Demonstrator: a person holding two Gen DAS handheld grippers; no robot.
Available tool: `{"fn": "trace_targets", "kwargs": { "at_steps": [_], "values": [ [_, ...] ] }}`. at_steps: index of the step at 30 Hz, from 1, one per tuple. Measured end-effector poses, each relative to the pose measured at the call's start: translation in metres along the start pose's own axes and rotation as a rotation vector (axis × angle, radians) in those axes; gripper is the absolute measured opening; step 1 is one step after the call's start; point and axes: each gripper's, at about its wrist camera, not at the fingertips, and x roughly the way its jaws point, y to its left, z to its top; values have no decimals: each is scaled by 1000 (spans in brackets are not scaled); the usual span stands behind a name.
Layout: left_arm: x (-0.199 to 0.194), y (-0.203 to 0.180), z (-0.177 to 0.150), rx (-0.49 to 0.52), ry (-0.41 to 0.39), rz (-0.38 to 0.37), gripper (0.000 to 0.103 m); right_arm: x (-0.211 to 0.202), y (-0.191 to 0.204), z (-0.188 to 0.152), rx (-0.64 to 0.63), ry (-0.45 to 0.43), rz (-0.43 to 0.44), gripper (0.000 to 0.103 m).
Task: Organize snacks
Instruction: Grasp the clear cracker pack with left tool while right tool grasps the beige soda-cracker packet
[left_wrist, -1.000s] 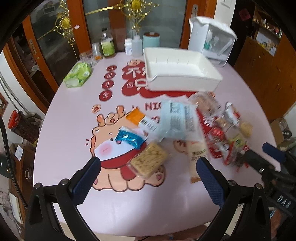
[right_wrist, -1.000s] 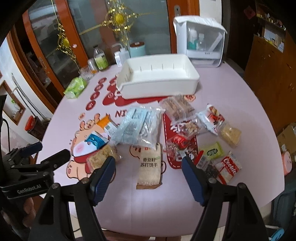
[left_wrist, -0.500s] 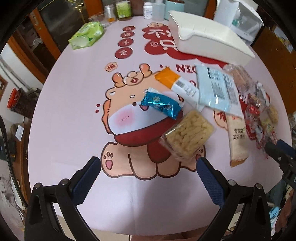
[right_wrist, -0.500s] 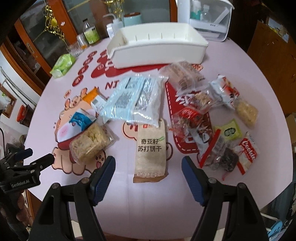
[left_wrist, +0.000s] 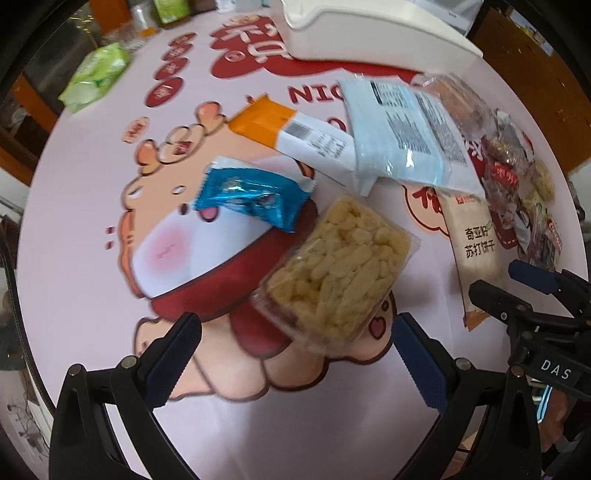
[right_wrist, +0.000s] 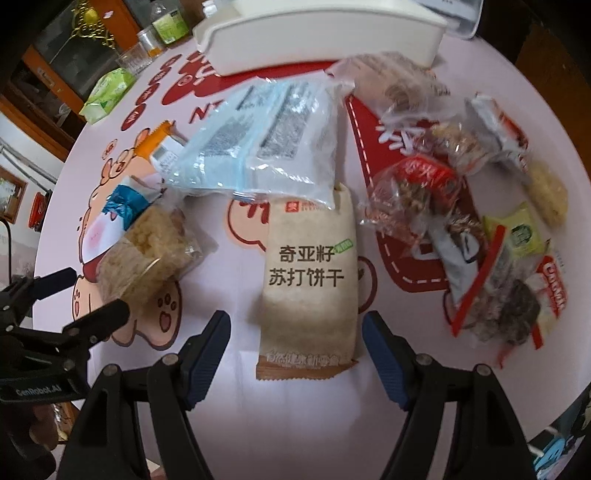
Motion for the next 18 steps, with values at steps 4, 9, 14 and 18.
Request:
{"fn": "trace_targets", "kwargs": {
  "at_steps": [4, 9, 14, 18],
  "values": [
    [13, -6, 8, 29, 13, -2, 102, 8, -6, 2, 13, 14, 15, 74],
    [25, -7, 19, 43, 28, -13, 102, 12, -9, 6, 5, 9, 9, 68],
    [35, -4, 29, 32, 52, -37, 102, 16, 1, 14, -34, -1, -35, 67],
    [40, -3, 34, 30, 53, -38, 98, 21, 12, 20, -68, -12, -70, 66]
  ]
}}
